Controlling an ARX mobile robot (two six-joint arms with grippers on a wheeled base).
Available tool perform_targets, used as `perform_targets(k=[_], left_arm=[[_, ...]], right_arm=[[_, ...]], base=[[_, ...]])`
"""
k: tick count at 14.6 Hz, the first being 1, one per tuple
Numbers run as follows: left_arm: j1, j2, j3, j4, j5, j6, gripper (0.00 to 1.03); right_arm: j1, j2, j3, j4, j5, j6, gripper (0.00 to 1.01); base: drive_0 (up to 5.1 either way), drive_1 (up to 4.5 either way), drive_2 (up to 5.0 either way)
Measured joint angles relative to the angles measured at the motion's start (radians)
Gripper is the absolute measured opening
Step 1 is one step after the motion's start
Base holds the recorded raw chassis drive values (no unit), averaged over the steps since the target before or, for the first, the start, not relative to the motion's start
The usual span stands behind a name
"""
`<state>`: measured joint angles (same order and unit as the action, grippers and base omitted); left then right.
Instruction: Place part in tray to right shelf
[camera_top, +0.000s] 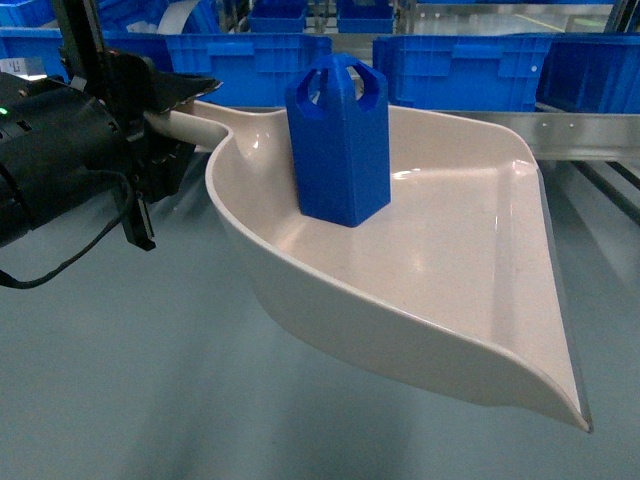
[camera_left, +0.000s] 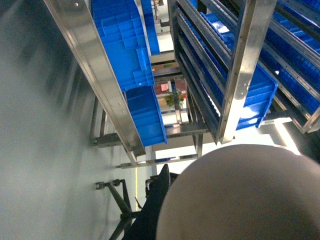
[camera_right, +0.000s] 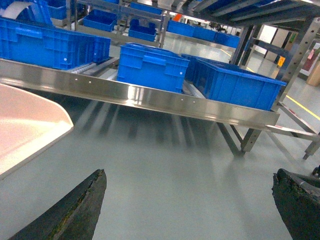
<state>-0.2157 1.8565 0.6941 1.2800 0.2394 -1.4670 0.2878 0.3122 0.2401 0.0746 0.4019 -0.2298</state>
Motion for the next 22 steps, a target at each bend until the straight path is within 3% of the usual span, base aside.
perform_targets(k=[9, 15, 22], left_arm=[[0.003, 0.000, 0.000, 0.000, -0.003, 0.000, 0.12], [0.003, 0.000, 0.000, 0.000, -0.003, 0.000, 0.12], [0.006, 0.000, 0.000, 0.001, -0.003, 0.000, 0.12]], right_arm=[[0.000, 0.000, 0.000, 0.002, 0.002, 0.000, 0.98], [0.000, 0.000, 0.000, -0.001, 0.002, 0.000, 0.98], [0.000, 0.002, 0.000, -0.001, -0.001, 0.000, 0.98]], base=[[0.4, 4.08, -4.2], [-3.5, 4.83, -1.3], [-0.2, 3.90, -4.3]])
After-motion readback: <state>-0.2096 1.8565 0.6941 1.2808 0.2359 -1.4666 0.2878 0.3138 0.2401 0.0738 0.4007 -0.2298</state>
